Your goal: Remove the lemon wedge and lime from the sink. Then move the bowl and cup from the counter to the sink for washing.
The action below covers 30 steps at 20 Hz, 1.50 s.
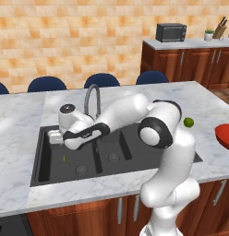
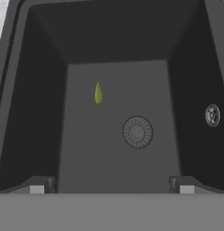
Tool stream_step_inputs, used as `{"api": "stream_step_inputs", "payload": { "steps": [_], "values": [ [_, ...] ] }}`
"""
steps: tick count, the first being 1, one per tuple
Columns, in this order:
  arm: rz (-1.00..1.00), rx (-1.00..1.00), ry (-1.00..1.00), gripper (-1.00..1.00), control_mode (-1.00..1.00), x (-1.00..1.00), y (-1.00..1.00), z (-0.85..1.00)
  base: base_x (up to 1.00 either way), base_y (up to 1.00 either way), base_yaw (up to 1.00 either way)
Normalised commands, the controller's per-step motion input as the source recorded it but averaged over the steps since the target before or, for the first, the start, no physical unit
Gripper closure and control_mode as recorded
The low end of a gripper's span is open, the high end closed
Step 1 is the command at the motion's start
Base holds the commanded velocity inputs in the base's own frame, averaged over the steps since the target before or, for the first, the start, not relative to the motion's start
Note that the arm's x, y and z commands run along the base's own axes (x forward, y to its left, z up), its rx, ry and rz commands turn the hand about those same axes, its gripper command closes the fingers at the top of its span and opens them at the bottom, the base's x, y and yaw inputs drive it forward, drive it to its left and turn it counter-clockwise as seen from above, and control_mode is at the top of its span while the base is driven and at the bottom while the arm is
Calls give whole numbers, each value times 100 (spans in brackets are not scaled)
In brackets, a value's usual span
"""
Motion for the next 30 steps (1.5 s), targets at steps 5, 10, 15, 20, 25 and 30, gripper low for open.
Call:
{"api": "stream_step_inputs", "payload": {
  "steps": [5, 10, 15, 20, 25, 30],
  "values": [
    [-5, 0, 0, -100, -100, 17, 0, -18, 0, 0, 0],
    [-7, 0, 0, -100, -100, 14, 0, -26, 0, 0, 0],
    [-10, 0, -6, -100, -100, 13, 0, -24, 0, 0, 0],
    [-11, 0, -12, -100, -100, 13, 1, -19, 0, 0, 0],
    [-10, 0, -21, -100, -100, 7, 4, -17, 0, 0, 0],
    [-6, 0, -8, -100, -100, 12, 2, -9, 0, 0, 0]
  ]
}}
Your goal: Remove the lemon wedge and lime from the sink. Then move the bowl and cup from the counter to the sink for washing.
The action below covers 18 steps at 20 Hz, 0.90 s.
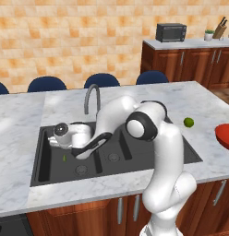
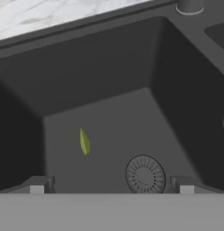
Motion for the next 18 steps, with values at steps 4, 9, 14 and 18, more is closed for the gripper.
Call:
{"api": "stream_step_inputs", "payload": {
  "steps": [4, 9, 14, 18],
  "values": [
    [-1, 1, -1, -100, -100, 8, 3, -5, 0, 0, 0],
    [0, 9, 6, -100, -100, 17, 0, 0, 0, 0, 0],
    [7, 3, 10, -100, -100, 9, 0, -5, 0, 0, 0],
    [12, 0, 5, -100, -100, 14, 0, -5, 0, 0, 0]
  ]
}}
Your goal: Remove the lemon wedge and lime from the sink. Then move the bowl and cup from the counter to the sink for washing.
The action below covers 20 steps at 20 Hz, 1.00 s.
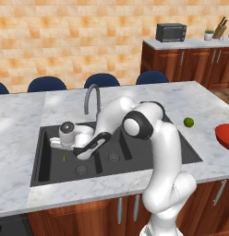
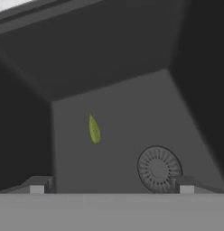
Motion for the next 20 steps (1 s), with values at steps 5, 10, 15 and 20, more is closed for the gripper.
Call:
{"api": "stream_step_inputs", "payload": {
  "steps": [5, 10, 15, 20],
  "values": [
    [13, 0, 0, -100, -100, 18, 0, -5, 0, 0, 0],
    [14, -1, 0, -100, -100, 14, 0, -10, 0, 0, 0],
    [5, -3, 0, -100, -100, 13, 5, -12, 0, 0, 0],
    [0, -4, 0, -100, -100, 18, 7, -11, 0, 0, 0]
  ]
}}
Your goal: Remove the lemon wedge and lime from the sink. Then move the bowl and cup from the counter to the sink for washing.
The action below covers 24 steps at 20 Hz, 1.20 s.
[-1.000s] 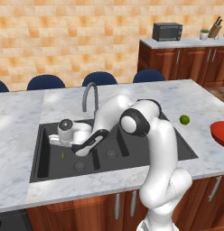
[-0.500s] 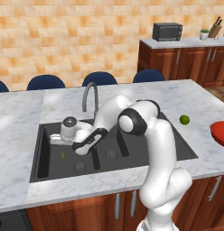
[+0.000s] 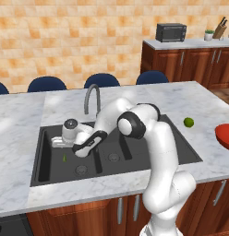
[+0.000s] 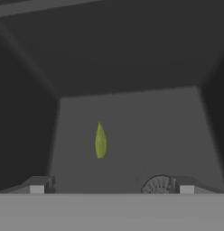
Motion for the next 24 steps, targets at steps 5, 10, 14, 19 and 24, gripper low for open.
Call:
{"api": "stream_step_inputs", "payload": {
  "steps": [5, 10, 14, 19, 24],
  "values": [
    [0, -1, 0, -100, -100, 19, 12, -17, 0, 0, 0],
    [0, 0, 0, -100, -100, 16, 11, -19, 0, 0, 0],
    [0, -2, 0, -100, -100, 7, 7, -21, 0, 0, 0],
    [0, -1, 1, -100, -100, 9, 5, -23, 0, 0, 0],
    [0, 0, 0, -100, -100, 12, 3, -20, 0, 0, 0]
  ]
}}
